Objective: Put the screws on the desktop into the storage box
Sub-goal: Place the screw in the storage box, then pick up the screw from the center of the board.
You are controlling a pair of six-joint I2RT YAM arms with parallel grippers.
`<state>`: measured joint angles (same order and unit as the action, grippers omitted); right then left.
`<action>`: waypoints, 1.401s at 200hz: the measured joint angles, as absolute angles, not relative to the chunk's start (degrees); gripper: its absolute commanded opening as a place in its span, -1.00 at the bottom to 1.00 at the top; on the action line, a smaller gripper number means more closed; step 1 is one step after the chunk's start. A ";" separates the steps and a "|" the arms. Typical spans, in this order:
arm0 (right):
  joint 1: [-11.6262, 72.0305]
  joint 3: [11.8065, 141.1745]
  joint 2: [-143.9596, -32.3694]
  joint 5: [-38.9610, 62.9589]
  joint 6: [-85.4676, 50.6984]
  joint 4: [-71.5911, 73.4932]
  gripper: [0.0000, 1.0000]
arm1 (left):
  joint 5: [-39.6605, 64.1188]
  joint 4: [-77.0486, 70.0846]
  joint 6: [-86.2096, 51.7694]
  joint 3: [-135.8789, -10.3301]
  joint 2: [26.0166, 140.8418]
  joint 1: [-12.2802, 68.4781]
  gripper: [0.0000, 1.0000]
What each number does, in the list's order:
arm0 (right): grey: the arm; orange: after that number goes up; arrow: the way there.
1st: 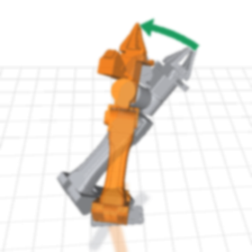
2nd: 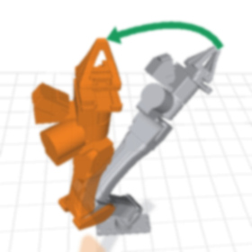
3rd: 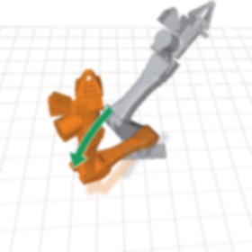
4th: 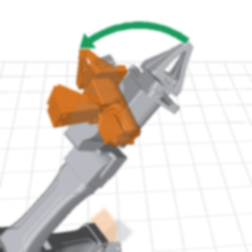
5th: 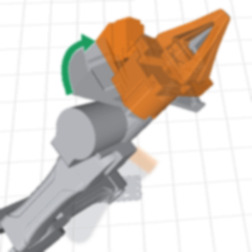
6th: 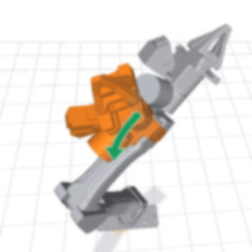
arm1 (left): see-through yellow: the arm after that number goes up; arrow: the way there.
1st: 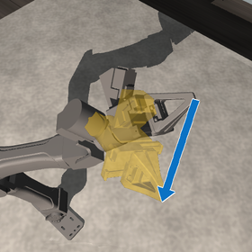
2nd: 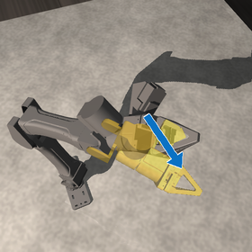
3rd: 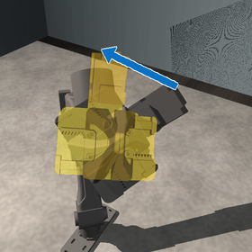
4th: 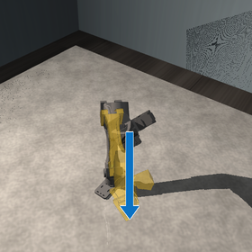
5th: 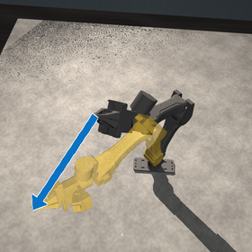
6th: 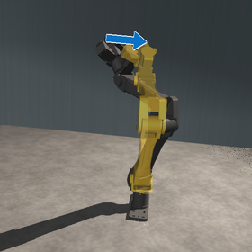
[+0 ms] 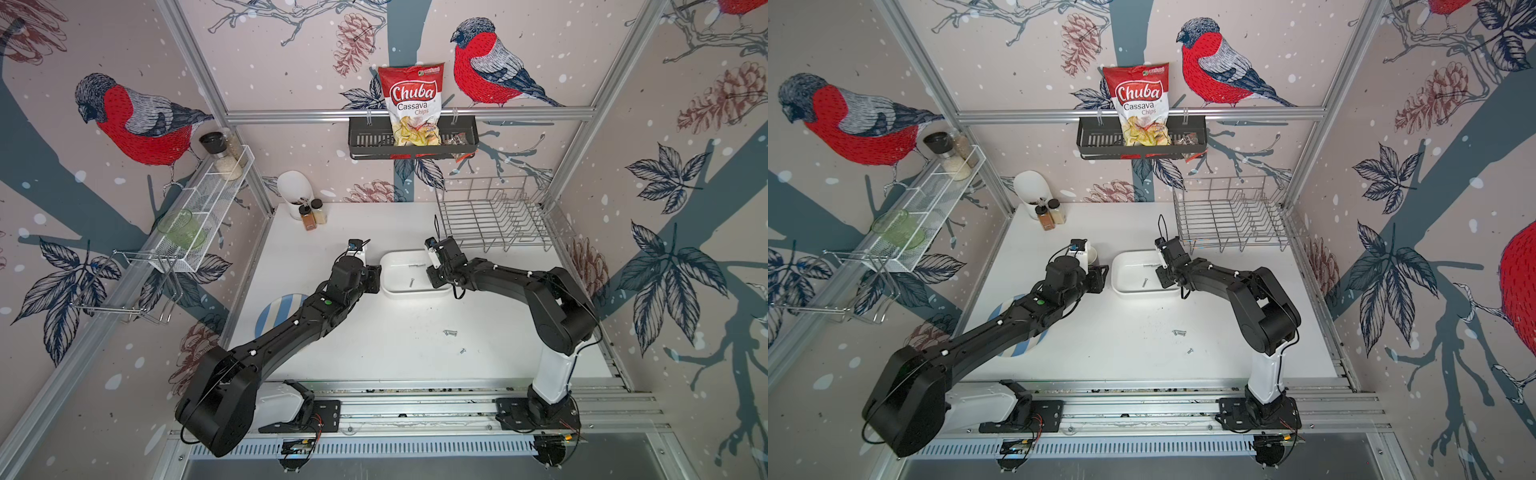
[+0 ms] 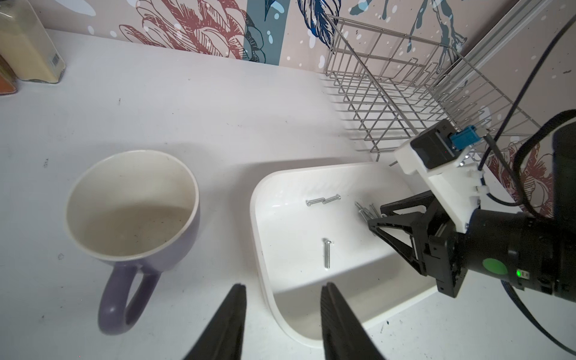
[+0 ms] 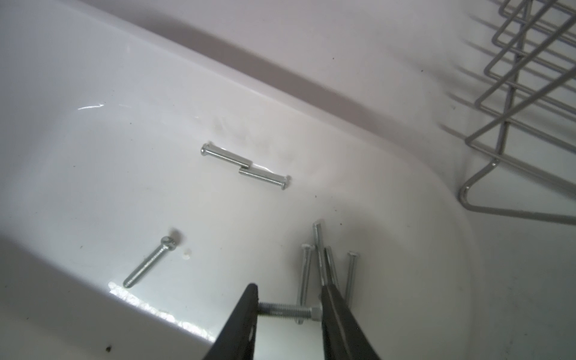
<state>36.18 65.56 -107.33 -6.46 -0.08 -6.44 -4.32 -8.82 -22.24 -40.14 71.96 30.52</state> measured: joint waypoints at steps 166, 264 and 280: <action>37.32 58.54 -93.25 -5.21 -1.67 -4.60 -0.07 | -0.21 -11.05 -19.70 -40.69 69.97 39.68 -0.15; 36.99 35.79 -67.18 -4.45 -10.70 -2.61 -0.01 | -4.60 -11.92 -19.20 -34.54 77.36 60.03 -0.23; 36.73 32.60 -65.67 -4.43 -12.01 -1.30 -0.02 | -4.64 -12.67 -18.98 -36.40 82.04 61.98 -0.22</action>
